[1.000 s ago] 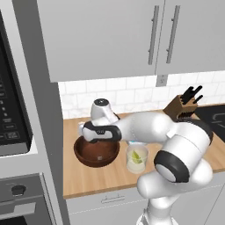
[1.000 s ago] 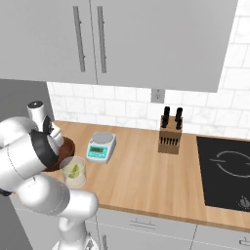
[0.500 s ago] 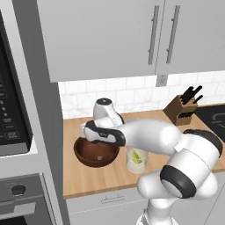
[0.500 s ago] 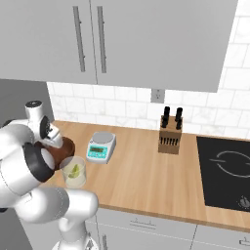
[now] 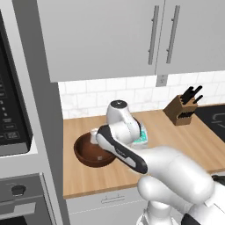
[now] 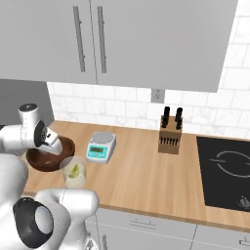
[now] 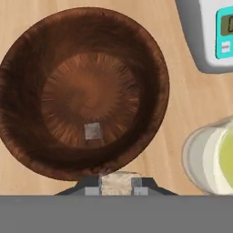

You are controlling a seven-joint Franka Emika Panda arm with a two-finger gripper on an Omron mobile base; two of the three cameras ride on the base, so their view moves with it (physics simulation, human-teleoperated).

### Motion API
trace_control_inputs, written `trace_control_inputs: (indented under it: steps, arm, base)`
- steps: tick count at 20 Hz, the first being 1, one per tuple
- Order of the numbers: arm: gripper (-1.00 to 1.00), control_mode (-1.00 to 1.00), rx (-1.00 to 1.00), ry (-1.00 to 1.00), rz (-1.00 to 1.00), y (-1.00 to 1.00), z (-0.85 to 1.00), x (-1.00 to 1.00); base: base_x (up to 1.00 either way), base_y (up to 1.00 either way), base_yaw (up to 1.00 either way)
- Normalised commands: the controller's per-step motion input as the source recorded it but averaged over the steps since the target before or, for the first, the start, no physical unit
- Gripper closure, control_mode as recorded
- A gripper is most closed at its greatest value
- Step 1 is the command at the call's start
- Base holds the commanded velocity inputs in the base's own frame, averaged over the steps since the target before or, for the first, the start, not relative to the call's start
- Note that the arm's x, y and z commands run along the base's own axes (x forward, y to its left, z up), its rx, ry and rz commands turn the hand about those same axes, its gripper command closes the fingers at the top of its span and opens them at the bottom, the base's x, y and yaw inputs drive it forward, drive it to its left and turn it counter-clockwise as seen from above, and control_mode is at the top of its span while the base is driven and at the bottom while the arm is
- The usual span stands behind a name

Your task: Grab a lemon wedge from the fridge and one ice cube from the ice bowl, and put them in the glass of lemonade.

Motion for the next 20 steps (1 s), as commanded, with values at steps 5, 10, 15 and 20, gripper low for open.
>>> trace_control_inputs:
  steps: [5,10,15,20]
  arm:
    - [1.0,-1.0,0.0,-0.02,0.0,-0.91,0.24,-0.09]
    - [1.0,-1.0,0.0,0.04,0.0,-0.94,0.4,-0.03]
    - [1.0,-1.0,0.0,0.14,0.0,-0.41,0.11,0.0]
    - [1.0,-1.0,0.0,0.0,0.0,0.04,-0.08,0.0]
  base:
    - [0.0,0.0,0.0]
    - [0.0,0.0,0.0]
    - [0.0,0.0,0.0]
    - [0.0,0.0,0.0]
